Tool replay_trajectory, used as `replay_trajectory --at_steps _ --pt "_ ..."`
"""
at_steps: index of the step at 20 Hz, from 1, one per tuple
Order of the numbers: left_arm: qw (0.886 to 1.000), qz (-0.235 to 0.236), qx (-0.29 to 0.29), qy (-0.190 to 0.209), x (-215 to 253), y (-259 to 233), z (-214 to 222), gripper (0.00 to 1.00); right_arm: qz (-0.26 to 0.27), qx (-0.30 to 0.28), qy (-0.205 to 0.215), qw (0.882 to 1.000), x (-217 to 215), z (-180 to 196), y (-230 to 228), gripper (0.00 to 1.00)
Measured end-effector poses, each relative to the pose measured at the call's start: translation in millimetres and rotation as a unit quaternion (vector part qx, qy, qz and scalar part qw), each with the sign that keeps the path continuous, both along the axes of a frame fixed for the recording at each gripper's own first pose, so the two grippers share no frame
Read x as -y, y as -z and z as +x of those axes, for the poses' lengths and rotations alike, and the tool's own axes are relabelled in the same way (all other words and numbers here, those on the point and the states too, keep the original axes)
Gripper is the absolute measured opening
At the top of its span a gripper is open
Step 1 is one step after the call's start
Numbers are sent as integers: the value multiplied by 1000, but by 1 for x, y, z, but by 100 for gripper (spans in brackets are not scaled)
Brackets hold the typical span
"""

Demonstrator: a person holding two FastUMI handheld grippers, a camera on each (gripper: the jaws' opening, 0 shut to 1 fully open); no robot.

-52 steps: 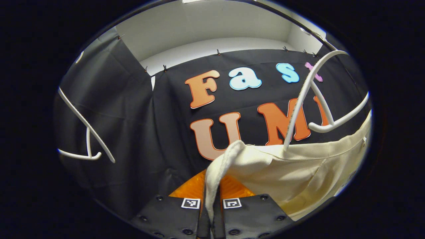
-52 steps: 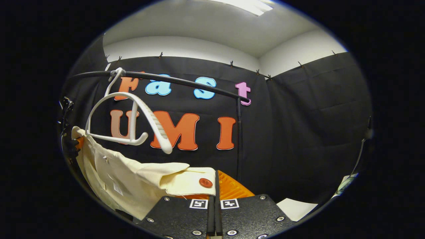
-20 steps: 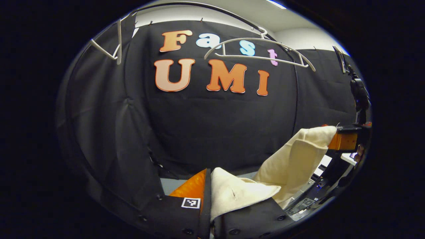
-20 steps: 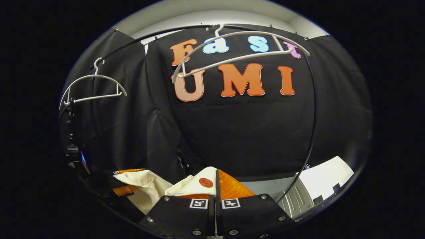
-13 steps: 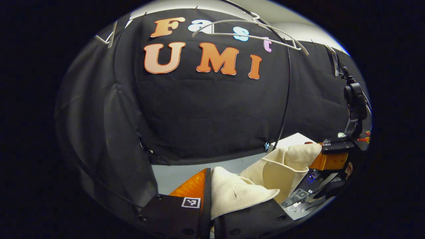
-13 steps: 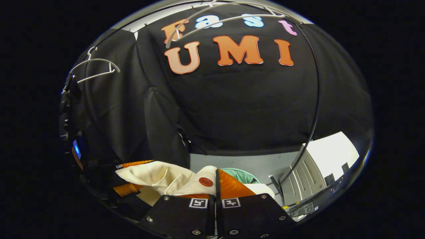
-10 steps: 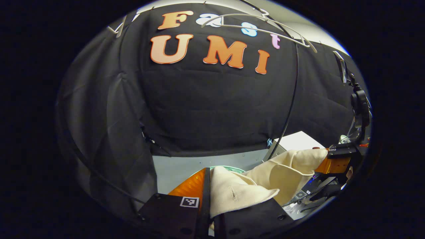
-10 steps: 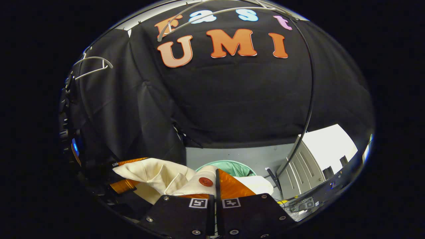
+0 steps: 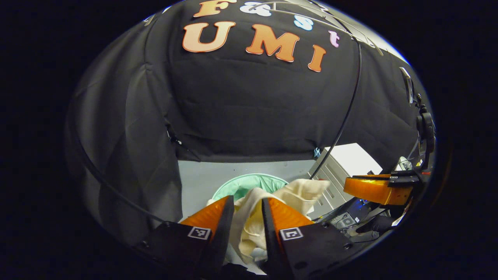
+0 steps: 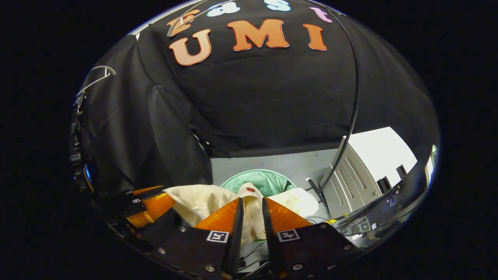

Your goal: Grasp the clothes on the hanger with both hands and then place them into the laundry hamper below.

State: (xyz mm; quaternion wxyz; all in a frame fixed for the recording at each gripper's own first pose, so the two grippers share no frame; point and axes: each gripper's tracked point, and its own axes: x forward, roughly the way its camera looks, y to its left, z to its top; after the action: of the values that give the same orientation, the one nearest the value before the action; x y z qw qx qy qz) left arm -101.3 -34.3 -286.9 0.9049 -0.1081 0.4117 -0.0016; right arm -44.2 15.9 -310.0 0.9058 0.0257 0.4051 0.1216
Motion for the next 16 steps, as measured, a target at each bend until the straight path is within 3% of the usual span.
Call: replay_trajectory --at_steps 1,3,4,5,8,12,16 --pt "1000 1 0 -3 -2 0 1 57 -3 -3 -2 1000 1 -6 2 39" --pt "1000 4 0 -6 -7 -4 2 71 -4 -14 -3 1000 1 -12 8 55" --pt "1000 8 0 -8 -7 -4 2 94 -5 -22 0 1000 2 -17 12 61" --pt "1000 11 0 -11 -9 -3 1 97 -4 -31 3 1000 1 -20 17 74" --pt "1000 15 -5 -24 -17 -2 0 98 1 -51 6 999 2 -29 26 92" --pt "999 16 -8 -36 -22 -1 -4 98 -9 -57 12 998 6 -33 29 94" --pt "998 41 26 -35 -34 -19 3 98 -10 -38 22 999 13 -29 18 95"
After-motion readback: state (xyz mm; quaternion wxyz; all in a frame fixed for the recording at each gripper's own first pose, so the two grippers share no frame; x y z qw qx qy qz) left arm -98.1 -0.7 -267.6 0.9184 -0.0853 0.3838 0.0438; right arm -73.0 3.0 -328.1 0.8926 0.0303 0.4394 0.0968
